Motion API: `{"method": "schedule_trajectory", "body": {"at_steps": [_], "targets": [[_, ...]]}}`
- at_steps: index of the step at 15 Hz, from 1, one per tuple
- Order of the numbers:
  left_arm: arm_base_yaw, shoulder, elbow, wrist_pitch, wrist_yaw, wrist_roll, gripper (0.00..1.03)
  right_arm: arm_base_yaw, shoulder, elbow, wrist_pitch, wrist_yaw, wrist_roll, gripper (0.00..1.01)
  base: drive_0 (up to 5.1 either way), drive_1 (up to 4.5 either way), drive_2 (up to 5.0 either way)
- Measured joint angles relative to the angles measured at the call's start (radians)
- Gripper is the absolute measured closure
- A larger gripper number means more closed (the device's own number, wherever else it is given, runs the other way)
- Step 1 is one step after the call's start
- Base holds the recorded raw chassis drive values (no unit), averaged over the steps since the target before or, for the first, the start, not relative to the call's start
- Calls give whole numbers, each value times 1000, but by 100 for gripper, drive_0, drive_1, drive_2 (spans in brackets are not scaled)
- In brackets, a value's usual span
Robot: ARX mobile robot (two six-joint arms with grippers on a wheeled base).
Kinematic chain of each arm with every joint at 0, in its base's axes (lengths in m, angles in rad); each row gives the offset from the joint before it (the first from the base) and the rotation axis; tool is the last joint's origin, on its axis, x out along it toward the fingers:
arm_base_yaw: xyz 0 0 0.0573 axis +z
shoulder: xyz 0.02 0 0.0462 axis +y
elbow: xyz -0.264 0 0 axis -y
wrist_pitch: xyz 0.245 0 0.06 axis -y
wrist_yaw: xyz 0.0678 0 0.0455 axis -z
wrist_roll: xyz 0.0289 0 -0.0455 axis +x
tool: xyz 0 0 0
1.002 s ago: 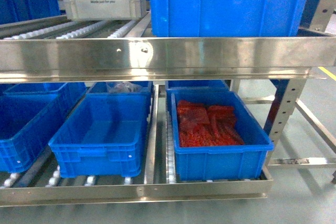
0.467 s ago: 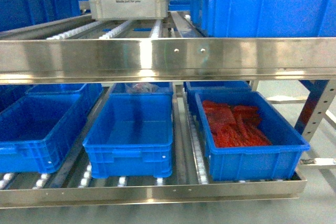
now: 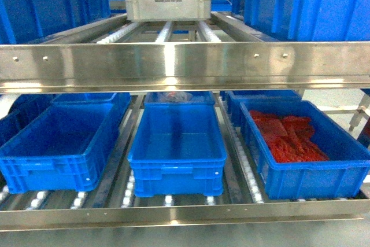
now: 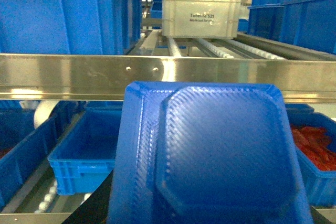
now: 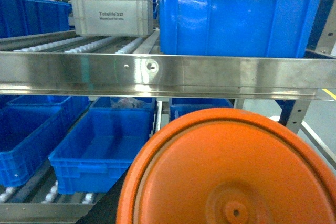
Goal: Sort blue parts and orange caps into right shelf containers
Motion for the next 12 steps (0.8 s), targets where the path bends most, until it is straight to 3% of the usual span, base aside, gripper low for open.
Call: {"method": "schedule_trajectory", "body": {"at_steps": [12], "targets": [[0, 0, 0, 2, 0, 0, 61, 0, 0, 0, 2, 0, 0, 58, -486, 250, 250]]}}
